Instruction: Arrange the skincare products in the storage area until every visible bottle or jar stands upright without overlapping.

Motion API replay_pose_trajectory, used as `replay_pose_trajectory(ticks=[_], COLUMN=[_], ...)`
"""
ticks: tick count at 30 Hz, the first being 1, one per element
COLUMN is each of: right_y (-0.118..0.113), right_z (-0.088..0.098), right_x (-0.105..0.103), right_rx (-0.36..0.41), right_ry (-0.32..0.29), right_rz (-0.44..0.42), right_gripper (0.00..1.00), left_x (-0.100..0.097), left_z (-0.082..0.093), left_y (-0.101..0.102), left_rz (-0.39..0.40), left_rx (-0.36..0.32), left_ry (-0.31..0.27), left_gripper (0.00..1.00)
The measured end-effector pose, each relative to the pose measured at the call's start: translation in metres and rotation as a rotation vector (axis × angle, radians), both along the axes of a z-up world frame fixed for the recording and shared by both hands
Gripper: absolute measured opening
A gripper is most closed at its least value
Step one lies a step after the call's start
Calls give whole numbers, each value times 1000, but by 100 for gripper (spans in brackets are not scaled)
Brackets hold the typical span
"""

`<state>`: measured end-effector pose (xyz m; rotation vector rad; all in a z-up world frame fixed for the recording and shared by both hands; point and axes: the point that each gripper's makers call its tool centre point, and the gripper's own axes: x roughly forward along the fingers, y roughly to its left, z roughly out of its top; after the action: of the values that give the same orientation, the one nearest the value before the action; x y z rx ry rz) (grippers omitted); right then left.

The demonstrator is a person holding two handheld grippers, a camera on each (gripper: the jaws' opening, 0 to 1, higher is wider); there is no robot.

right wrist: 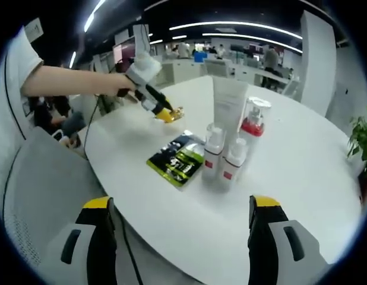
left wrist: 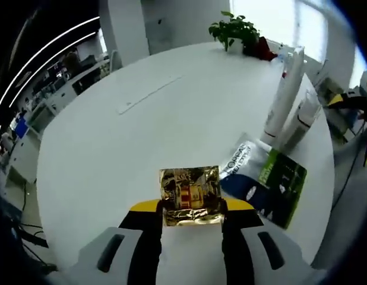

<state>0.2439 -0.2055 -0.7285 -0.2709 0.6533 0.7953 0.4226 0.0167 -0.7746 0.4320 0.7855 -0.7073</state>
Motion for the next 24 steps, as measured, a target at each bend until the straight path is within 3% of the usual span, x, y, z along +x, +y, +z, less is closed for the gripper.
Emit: replay_pose_trajectory(ticks=[5, 10, 13, 17, 21, 24], right_y=[1, 5, 10, 11, 31, 49], right_z=[2, 8, 15, 21, 31, 33], right_x=[0, 1, 0, 6, 6, 2], right_rx=[4, 48, 109, 131, 198, 264], right_ry=[-5, -14, -1, -21, -26, 11], right_rz=[7, 6, 7, -18, -10, 21], right_gripper=[92, 89, 84, 76, 64, 58], left_x=[-29, -50, -62, -86, -99, -111], left_z=[17, 29, 37, 47, 47, 52], left_y=[-12, -20, -27, -40, -42, -49], left_rz=[-99, -131, -194, -255, -325, -358], left_rx=[10, -9, -7, 4, 46, 37], left_ry=[-14, -27, -52, -65, -76, -76], left_gripper=[40, 40, 40, 40, 40, 40])
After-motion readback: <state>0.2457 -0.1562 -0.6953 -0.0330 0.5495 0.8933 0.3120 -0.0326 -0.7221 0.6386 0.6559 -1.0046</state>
